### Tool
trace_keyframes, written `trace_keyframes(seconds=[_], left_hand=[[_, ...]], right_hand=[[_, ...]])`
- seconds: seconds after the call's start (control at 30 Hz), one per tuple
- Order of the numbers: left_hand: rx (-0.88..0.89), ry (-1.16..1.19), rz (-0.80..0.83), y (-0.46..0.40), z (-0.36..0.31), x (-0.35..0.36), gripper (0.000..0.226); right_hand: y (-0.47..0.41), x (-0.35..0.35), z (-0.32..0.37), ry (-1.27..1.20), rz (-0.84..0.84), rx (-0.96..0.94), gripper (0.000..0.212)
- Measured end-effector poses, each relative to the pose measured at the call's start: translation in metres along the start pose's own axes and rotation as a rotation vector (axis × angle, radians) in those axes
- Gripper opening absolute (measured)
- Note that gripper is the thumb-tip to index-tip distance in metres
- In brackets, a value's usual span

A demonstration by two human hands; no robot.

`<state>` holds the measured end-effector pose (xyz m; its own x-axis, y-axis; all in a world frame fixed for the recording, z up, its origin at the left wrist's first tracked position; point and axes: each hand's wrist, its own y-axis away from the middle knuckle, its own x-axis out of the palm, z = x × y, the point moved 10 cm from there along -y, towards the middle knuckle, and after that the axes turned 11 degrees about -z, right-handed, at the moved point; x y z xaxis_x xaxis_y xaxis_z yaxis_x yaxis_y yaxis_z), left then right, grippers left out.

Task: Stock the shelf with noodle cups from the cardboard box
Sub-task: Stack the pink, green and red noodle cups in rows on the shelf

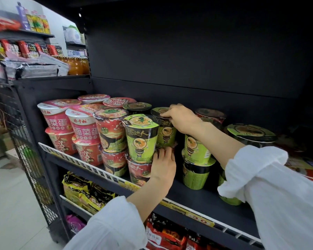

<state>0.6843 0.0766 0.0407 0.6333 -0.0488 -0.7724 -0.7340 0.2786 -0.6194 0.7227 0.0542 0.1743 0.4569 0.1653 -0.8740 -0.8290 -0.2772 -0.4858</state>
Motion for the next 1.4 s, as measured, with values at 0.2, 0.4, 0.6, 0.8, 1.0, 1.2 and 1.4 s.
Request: trace_keyframes(seconds=[0.2, 0.4, 0.6, 0.8, 1.0, 1.2, 1.4], left_hand=[[0.070, 0.172, 0.156, -0.007, -0.001, -0.008, 0.052], [0.144, 0.208, 0.281, -0.021, 0.007, -0.002, 0.038], [0.121, 0.152, 0.305, -0.022, 0.004, 0.004, 0.035], [0.095, 0.196, 0.306, -0.023, 0.004, 0.003, 0.040], [0.088, 0.349, 0.343, -0.012, -0.006, 0.001, 0.059], [0.054, 0.115, 0.282, -0.011, 0.003, -0.002, 0.041], [0.095, 0.157, 0.266, -0.015, -0.008, -0.007, 0.036]], right_hand=[[0.018, -0.001, -0.014, -0.040, 0.121, 0.012, 0.041], [0.021, -0.002, -0.021, -0.073, 0.150, 0.027, 0.041], [0.014, 0.000, -0.022, -0.113, 0.136, 0.042, 0.046], [0.010, 0.005, -0.017, -0.185, 0.129, 0.057, 0.045], [0.013, -0.003, -0.018, -0.191, 0.096, 0.035, 0.050], [0.021, -0.007, -0.018, -0.215, 0.105, 0.022, 0.056], [0.018, -0.007, -0.020, -0.265, 0.102, 0.037, 0.059]])
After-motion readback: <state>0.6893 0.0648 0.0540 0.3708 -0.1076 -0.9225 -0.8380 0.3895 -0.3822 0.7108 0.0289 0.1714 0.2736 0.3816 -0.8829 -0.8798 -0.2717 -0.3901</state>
